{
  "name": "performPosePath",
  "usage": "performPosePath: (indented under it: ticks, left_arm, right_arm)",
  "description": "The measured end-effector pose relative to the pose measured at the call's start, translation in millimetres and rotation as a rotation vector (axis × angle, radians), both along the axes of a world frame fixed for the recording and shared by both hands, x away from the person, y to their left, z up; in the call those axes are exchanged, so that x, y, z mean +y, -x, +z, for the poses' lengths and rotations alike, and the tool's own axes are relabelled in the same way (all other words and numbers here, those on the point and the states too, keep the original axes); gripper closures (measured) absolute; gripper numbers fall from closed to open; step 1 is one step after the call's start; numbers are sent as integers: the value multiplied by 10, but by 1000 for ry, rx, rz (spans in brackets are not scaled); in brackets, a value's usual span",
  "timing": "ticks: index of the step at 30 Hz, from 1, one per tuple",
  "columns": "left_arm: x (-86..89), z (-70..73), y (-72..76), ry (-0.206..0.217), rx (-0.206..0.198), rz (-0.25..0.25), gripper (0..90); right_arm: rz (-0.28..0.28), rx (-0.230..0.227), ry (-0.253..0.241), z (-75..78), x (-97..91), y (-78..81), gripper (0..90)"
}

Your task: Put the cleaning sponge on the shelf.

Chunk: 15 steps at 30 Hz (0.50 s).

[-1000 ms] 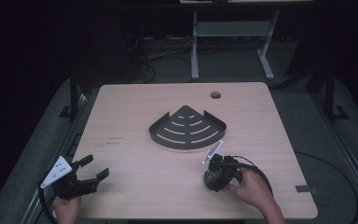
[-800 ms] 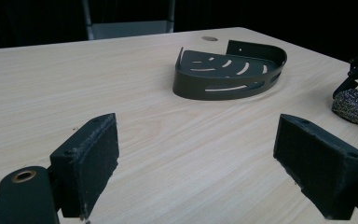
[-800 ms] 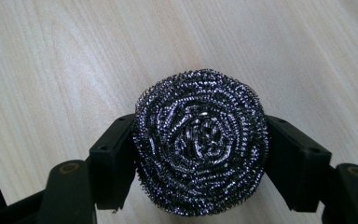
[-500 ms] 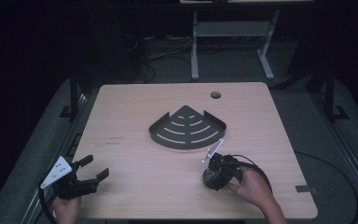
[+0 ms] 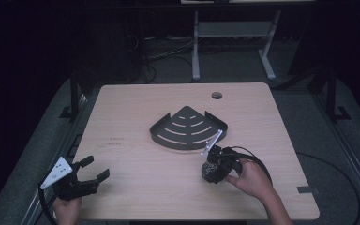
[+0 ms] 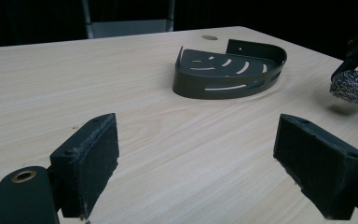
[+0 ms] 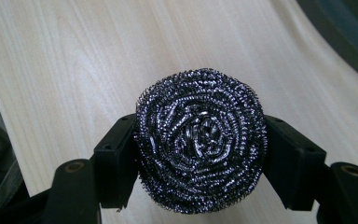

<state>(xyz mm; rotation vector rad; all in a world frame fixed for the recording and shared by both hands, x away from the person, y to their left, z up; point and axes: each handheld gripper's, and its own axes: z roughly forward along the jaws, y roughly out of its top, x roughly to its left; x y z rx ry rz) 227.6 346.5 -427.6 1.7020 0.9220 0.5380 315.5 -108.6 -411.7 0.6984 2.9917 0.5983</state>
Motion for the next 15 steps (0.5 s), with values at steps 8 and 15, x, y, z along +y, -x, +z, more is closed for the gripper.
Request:
performPosePath:
  ticks: [8, 15]
  left_arm:
    - [21, -3, -1, 9, 3, 5, 133]
    - [29, -1, 1, 10, 5, 8, 133]
  right_arm:
    - [-2, -2, -1, 122, 18, -91, 328]
    - [3, -5, -5, 215, 52, -191, 328]
